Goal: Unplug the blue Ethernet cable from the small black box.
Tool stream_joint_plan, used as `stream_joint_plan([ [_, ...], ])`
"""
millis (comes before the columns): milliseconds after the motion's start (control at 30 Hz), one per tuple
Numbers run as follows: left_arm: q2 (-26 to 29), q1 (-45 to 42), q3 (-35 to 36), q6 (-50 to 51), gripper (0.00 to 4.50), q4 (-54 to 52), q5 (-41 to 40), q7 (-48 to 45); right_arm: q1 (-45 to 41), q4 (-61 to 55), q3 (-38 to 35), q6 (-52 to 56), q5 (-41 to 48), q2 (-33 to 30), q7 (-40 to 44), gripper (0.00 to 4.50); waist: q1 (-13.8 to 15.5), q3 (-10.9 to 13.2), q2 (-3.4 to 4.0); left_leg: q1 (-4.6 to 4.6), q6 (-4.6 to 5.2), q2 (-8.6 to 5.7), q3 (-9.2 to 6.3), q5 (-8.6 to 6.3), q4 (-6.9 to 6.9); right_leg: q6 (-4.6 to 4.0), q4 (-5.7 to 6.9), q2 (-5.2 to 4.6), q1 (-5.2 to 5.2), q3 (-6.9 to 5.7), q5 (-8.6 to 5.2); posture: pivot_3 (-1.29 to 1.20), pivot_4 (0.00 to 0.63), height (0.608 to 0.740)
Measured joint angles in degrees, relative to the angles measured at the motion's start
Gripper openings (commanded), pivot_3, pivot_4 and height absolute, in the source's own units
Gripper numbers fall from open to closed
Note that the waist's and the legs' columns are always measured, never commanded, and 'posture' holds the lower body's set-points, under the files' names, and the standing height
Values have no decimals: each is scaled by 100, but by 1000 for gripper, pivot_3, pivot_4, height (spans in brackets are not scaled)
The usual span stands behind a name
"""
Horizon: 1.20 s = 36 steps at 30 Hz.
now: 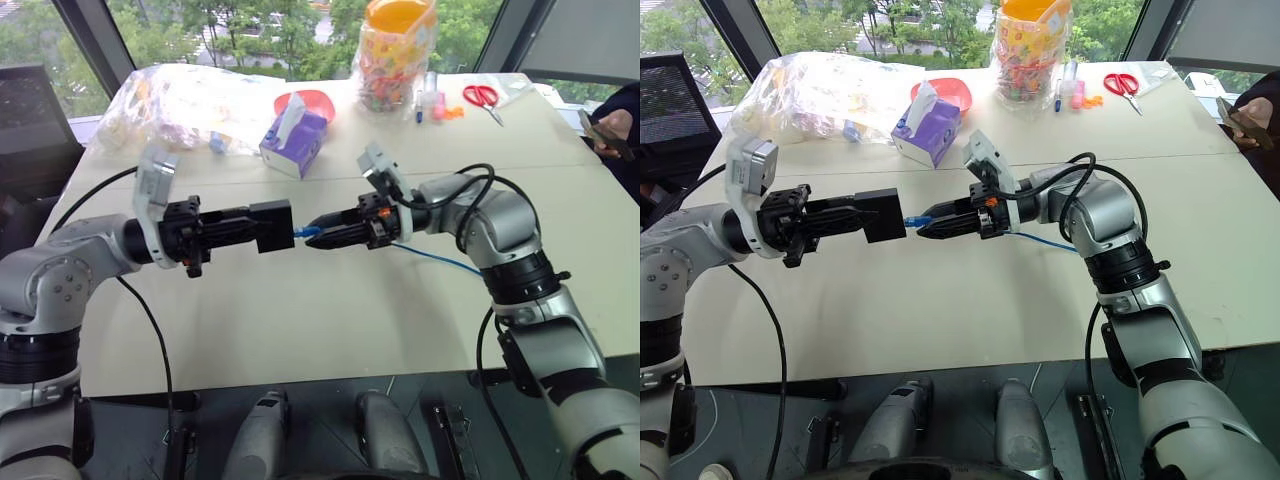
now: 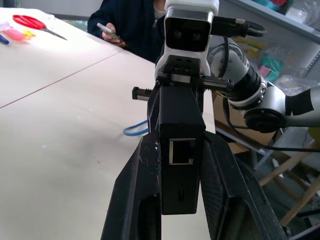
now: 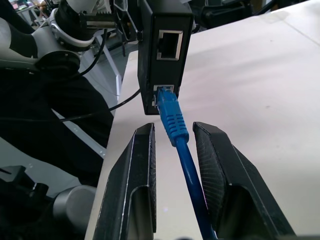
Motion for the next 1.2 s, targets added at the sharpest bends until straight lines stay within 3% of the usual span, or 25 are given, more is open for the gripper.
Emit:
stream_joint_plan([
  [1200, -82, 43, -169, -390, 479, -41, 405, -152, -140, -3, 4, 410, 2, 109, 95, 1231, 0, 0, 0, -1, 0, 0, 0, 0, -5, 0, 0, 0, -3, 0, 0, 0, 150, 728],
])
